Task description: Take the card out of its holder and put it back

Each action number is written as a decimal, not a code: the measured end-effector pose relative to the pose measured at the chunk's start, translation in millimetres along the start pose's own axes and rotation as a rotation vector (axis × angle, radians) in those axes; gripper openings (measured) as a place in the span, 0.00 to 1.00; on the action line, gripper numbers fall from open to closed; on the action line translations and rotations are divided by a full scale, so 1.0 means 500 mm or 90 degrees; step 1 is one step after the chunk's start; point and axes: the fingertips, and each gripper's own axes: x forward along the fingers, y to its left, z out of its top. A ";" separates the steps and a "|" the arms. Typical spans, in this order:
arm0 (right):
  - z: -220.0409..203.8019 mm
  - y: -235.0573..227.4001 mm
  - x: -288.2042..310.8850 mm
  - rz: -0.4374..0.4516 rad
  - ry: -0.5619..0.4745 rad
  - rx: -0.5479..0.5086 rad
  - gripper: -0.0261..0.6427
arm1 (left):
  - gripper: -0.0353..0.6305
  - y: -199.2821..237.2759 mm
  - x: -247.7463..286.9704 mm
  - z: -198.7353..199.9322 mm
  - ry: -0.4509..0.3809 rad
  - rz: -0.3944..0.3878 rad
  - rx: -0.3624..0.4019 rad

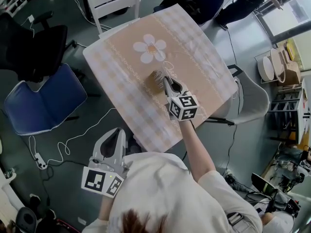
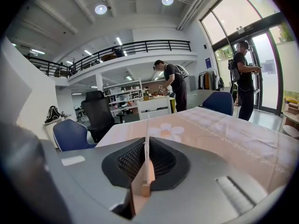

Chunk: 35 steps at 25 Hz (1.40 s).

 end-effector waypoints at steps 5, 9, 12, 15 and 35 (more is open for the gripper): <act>-0.001 -0.002 -0.001 -0.002 -0.001 0.002 0.06 | 0.05 0.002 -0.007 0.002 -0.006 0.005 -0.001; 0.003 -0.001 -0.001 0.000 -0.003 0.006 0.06 | 0.05 0.002 -0.010 0.003 -0.006 0.006 -0.006; 0.010 0.003 -0.004 0.007 -0.010 0.017 0.12 | 0.05 0.002 -0.009 0.002 -0.005 0.003 -0.008; 0.019 0.003 -0.010 0.003 -0.022 0.026 0.16 | 0.05 -0.001 -0.005 0.002 -0.003 -0.004 -0.004; 0.207 0.029 -0.313 -0.046 -0.233 0.047 0.04 | 0.05 -0.008 0.038 0.034 -0.011 -0.065 0.037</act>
